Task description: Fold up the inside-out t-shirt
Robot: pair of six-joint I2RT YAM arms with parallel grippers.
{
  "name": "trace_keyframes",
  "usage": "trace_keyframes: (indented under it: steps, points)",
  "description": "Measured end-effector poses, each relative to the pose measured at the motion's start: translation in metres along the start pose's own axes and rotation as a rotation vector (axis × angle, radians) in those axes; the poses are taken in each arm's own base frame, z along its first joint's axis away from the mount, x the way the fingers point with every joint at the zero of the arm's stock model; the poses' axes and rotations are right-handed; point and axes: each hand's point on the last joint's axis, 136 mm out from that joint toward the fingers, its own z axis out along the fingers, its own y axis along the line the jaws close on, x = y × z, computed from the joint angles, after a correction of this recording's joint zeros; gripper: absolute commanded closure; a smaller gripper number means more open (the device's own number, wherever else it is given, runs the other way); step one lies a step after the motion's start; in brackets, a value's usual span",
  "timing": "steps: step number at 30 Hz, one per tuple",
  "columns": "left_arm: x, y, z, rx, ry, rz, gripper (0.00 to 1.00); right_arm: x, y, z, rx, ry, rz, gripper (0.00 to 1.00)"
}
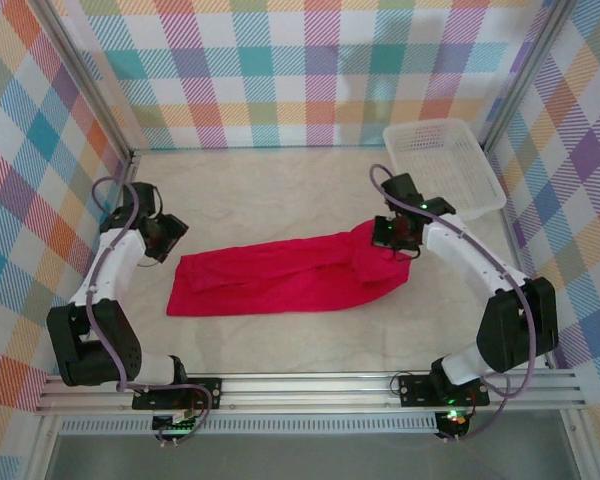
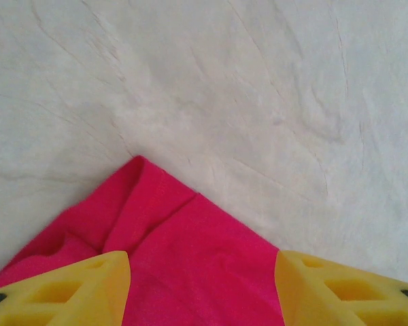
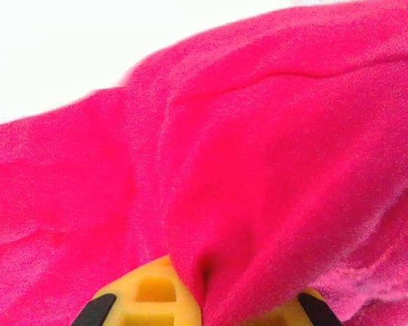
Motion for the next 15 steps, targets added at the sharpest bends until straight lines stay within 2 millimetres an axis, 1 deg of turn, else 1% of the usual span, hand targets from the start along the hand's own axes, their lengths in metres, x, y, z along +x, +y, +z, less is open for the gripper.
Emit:
trace_keyframes:
  steps: [3,7,10,15]
  points:
    - [-0.007,0.013,-0.002,-0.012,0.009,-0.048,0.42,-0.002,0.054,-0.020,-0.091,-0.034,-0.064,1.00]
    - [-0.015,0.026,-0.004,-0.014,0.020,-0.108,0.42,0.002,0.119,-0.033,-0.192,-0.040,-0.131,1.00]
    - [-0.025,0.037,-0.006,-0.015,0.011,-0.158,0.42,0.007,0.171,-0.031,-0.254,-0.026,-0.179,1.00]
    - [-0.034,0.048,-0.007,-0.017,0.004,-0.206,0.42,0.022,0.249,-0.017,-0.339,0.018,-0.253,1.00]
